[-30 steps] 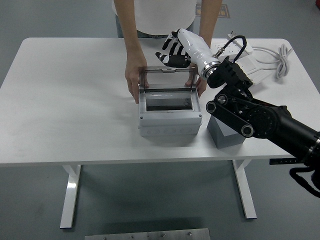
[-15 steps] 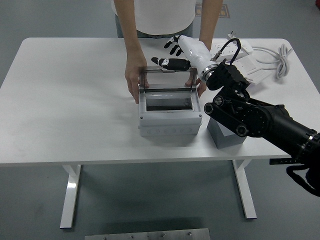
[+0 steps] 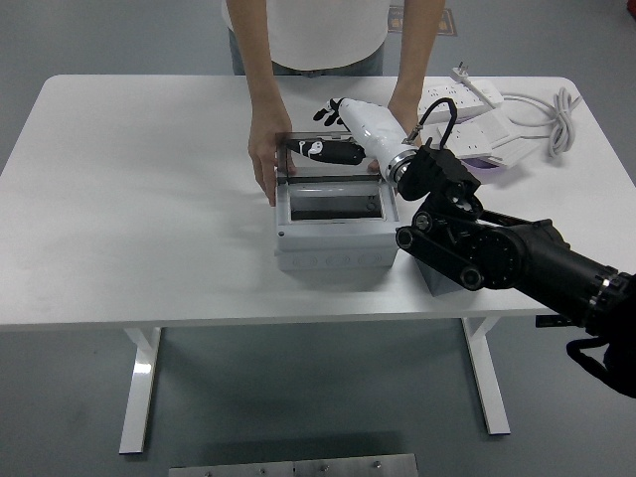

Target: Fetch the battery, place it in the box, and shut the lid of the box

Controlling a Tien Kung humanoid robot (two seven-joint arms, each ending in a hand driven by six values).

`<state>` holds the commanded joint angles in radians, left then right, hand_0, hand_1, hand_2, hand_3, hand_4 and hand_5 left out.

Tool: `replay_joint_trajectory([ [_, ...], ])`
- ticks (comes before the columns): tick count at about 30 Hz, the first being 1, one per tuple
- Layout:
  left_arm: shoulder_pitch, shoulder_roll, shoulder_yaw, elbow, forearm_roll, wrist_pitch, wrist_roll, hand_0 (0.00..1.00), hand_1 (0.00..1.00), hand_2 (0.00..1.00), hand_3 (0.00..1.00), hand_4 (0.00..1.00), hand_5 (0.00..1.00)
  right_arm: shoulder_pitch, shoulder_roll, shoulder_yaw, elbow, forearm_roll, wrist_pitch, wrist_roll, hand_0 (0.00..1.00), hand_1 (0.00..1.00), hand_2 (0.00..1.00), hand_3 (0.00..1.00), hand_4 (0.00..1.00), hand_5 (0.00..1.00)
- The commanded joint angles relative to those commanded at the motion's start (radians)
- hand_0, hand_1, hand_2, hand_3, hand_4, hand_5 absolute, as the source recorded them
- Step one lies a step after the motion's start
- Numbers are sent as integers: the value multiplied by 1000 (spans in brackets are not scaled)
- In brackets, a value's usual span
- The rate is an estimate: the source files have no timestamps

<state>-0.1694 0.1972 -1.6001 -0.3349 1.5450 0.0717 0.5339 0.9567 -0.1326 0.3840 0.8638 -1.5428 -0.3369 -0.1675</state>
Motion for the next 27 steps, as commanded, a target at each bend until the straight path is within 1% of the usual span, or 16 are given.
replay_joint_trajectory([
  [1,0,0,1,0,-2,1,0,549,720,668,596,700,199,-3,-3,-4,8,-3,3,-6,895,740,718,744,998,901],
  [6,3,0,6,1,-12,5,-2,549,720,668,596,700,199,-17,-24,-6,56,-31,15,-36,895,740,718,744,998,901],
  [7,3,0,8,1,-16,7,-3,548,720,668,596,700,199,-20,-34,-2,77,-45,19,-48,862,711,707,737,998,904],
  [12,7,1,14,2,-28,12,-4,548,720,668,596,700,199,-26,-65,8,146,-84,36,-85,862,711,707,737,998,904],
  [13,7,1,15,1,-30,13,-4,549,721,667,596,700,199,-27,-70,9,157,-90,41,-91,766,617,655,717,998,897],
  [18,9,2,19,3,-38,15,-7,549,721,667,596,700,199,-34,-88,9,194,-107,58,-113,766,617,655,717,998,897],
  [19,9,2,19,3,-39,15,-7,548,720,666,596,699,199,-36,-90,7,196,-107,60,-114,610,501,621,706,998,901],
  [24,11,1,23,2,-46,17,-7,548,720,666,596,699,199,-51,-102,-2,209,-112,73,-122,610,501,621,706,998,901],
  [25,12,1,23,2,-46,17,-6,549,720,666,596,699,199,-52,-104,-4,211,-115,76,-124,536,485,613,710,998,901],
  [27,12,0,23,2,-47,18,-6,549,720,666,596,699,199,-54,-106,-8,216,-120,83,-128,536,485,613,710,998,901],
])
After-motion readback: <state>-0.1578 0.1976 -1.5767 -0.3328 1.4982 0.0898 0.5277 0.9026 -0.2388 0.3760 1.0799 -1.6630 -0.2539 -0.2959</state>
